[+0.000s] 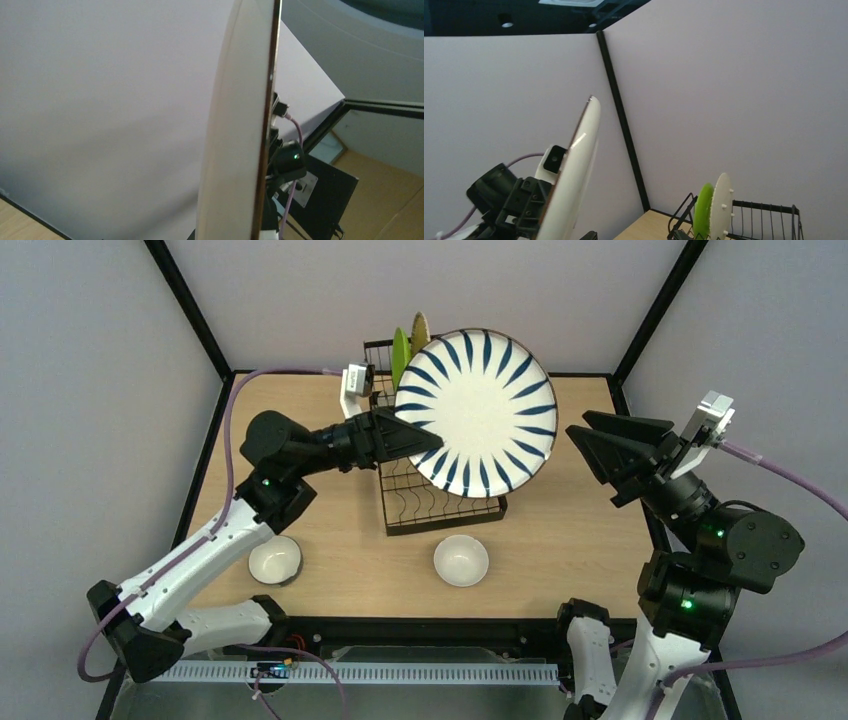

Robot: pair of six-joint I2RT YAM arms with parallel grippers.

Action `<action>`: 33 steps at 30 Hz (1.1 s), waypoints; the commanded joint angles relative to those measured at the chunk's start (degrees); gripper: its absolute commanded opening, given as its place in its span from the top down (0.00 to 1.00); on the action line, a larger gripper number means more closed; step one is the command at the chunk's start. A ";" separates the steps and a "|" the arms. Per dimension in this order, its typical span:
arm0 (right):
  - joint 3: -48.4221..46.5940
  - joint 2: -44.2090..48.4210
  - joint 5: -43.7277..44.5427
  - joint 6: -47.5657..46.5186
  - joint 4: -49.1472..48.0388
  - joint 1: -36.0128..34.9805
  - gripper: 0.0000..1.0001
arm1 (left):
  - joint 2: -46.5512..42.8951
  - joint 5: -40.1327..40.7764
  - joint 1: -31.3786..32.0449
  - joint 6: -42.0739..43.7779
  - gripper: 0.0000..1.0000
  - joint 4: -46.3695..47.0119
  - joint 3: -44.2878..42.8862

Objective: Load the mixed dishes into the dish rack
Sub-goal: Pass from the right arm to the left, then pass from the left arm to the right

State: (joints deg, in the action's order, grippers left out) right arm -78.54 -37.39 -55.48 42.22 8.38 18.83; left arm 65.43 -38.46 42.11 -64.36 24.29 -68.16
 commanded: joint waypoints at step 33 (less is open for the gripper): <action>-0.75 1.45 -8.61 10.05 -1.85 -1.92 0.15 | -5.65 1.28 1.71 8.24 0.98 -8.61 -1.57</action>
State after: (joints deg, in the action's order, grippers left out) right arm -80.55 -35.29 -62.43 49.43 9.47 17.21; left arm 60.31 -37.26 42.76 -57.49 12.36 -66.37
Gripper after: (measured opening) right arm 0.851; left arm 0.194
